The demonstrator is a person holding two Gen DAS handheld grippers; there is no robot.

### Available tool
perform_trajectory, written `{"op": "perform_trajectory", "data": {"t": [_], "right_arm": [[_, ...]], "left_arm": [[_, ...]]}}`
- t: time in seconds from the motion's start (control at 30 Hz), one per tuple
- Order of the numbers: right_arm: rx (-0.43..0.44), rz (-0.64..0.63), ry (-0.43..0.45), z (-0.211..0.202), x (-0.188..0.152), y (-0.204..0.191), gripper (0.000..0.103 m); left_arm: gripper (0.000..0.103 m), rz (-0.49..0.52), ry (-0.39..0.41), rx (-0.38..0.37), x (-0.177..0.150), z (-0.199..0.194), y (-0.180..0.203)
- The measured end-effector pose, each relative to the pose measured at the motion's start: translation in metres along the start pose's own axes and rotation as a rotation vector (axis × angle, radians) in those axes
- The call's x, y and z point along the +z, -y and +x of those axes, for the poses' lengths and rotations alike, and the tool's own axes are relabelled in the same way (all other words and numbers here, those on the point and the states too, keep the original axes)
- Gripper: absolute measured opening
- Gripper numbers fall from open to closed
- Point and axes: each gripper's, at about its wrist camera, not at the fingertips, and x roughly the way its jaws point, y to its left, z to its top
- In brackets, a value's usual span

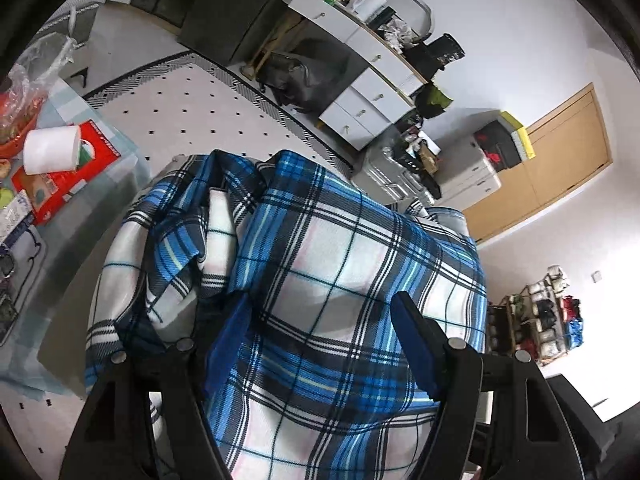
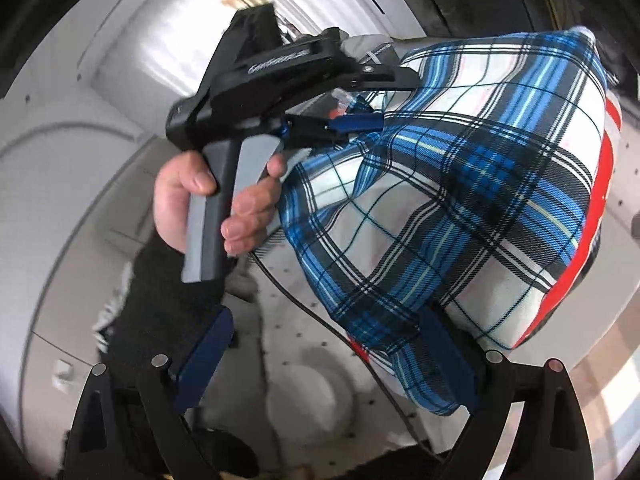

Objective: Fold large clothes

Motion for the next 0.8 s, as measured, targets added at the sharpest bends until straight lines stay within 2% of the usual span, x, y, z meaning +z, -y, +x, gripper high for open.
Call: {"op": "perform_trajectory", "data": {"t": [0.07,0.13,0.23,0.27,0.33,0.43,0.47,0.57,0.73,0.77,0.8], "right_arm": [[-0.020,-0.029,0.030,-0.019,-0.010,-0.002,0.095],[-0.016,-0.042,0.108,-0.036,-0.017,-0.009,0.094],[0.003,-0.035,0.296,-0.083,-0.037,-0.009,0.096],[0.002,-0.034,0.334,-0.095,-0.043,-0.008,0.097],[-0.021,-0.024,0.428,-0.125,-0.060,-0.003,0.103],[-0.118,-0.029,0.552,-0.166,-0.090,-0.001,0.103],[-0.144,-0.037,0.581,-0.176,-0.099,-0.002,0.103],[-0.244,-0.061,0.651,-0.199,-0.127,-0.010,0.103],[-0.352,-0.102,0.715,-0.209,-0.165,-0.013,0.103],[-0.369,-0.117,0.723,-0.206,-0.169,-0.016,0.103],[-0.382,-0.129,0.729,-0.201,-0.174,-0.018,0.103]], "left_arm": [[0.068,0.020,0.019,0.032,-0.003,-0.010,0.012],[0.068,0.060,0.038,0.029,-0.012,-0.020,0.025],[0.068,0.147,0.080,0.034,-0.036,-0.041,0.054],[0.068,0.185,0.101,0.027,-0.047,-0.050,0.067],[0.068,0.242,0.150,0.030,-0.067,-0.064,0.089],[0.068,0.322,0.245,0.065,-0.108,-0.085,0.121],[0.069,0.354,0.286,0.081,-0.124,-0.091,0.131],[0.087,0.415,0.384,0.135,-0.165,-0.100,0.154],[0.087,0.407,0.522,0.200,-0.216,-0.111,0.166],[0.087,0.403,0.547,0.230,-0.225,-0.112,0.166],[0.087,0.394,0.564,0.300,-0.234,-0.112,0.166]]}}
